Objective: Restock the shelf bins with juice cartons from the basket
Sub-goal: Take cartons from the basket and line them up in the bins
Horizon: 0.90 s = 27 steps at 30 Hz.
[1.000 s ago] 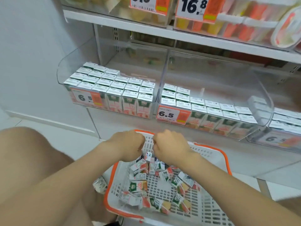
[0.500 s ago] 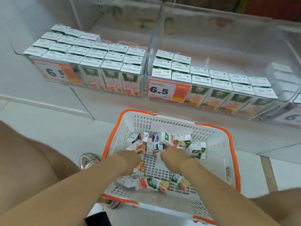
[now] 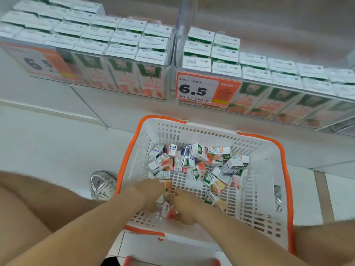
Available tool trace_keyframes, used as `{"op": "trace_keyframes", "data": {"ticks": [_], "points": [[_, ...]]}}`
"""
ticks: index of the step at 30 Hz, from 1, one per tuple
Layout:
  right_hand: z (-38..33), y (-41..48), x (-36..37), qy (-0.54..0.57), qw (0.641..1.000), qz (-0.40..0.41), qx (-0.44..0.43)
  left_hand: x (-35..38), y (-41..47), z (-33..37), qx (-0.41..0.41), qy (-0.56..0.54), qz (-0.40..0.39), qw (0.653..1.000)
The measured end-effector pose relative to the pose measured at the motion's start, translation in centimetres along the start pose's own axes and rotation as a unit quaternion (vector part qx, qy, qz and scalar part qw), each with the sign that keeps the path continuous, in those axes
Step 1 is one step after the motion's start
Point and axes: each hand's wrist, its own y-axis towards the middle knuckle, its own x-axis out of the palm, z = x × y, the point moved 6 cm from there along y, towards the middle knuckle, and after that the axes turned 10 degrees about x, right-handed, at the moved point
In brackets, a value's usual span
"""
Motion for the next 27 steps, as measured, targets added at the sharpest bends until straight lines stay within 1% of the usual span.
{"op": "trace_keyframes", "data": {"ticks": [3, 6, 7, 9, 11, 14, 17, 19, 21, 23, 25, 27], "points": [[0.8, 0.3, 0.3, 0.058, 0.998, -0.023, 0.011, -0.9, -0.6, -0.7, -0.005, -0.044, 0.009, 0.999], [1.6, -0.4, -0.6, 0.161, 0.984, -0.067, 0.035, -2.7, -1.7, -1.3, -0.011, -0.068, 0.021, 0.997], [1.8, -0.8, -1.6, 0.178, 0.981, -0.062, 0.041, -3.4, -2.2, -1.3, -0.011, -0.072, 0.025, 0.997], [2.7, -2.0, -4.4, 0.215, 0.975, -0.015, 0.054, -5.1, -3.3, -1.2, -0.007, -0.083, 0.043, 0.996], [3.7, -3.3, -6.9, 0.287, 0.956, 0.018, 0.066, -6.7, -4.5, -1.3, -0.01, -0.122, 0.076, 0.99], [4.5, -5.1, -10.0, 0.367, 0.927, 0.05, 0.06, -9.6, -7.2, -1.5, -0.013, -0.2, 0.162, 0.966], [4.0, -7.8, -13.2, 0.365, 0.924, 0.106, 0.038, -12.2, -10.5, -1.6, -0.005, -0.264, 0.227, 0.937], [3.7, -9.7, -15.2, 0.374, 0.913, 0.162, 0.02, -13.5, -12.7, -1.2, 0.009, -0.298, 0.257, 0.919], [3.1, -11.8, -16.9, 0.372, 0.904, 0.209, 0.008, -14.6, -14.8, -0.7, 0.025, -0.313, 0.277, 0.908], [2.1, -13.5, -18.2, 0.367, 0.899, 0.236, -0.02, -15.4, -16.6, -0.2, 0.044, -0.318, 0.29, 0.901], [0.9, -15.5, -19.6, 0.386, 0.884, 0.258, -0.058, -16.2, -18.0, 0.3, 0.06, -0.328, 0.301, 0.893], [-0.1, -17.2, -20.8, 0.387, 0.877, 0.272, -0.079, -16.7, -19.1, 0.8, 0.073, -0.346, 0.314, 0.881]]}}
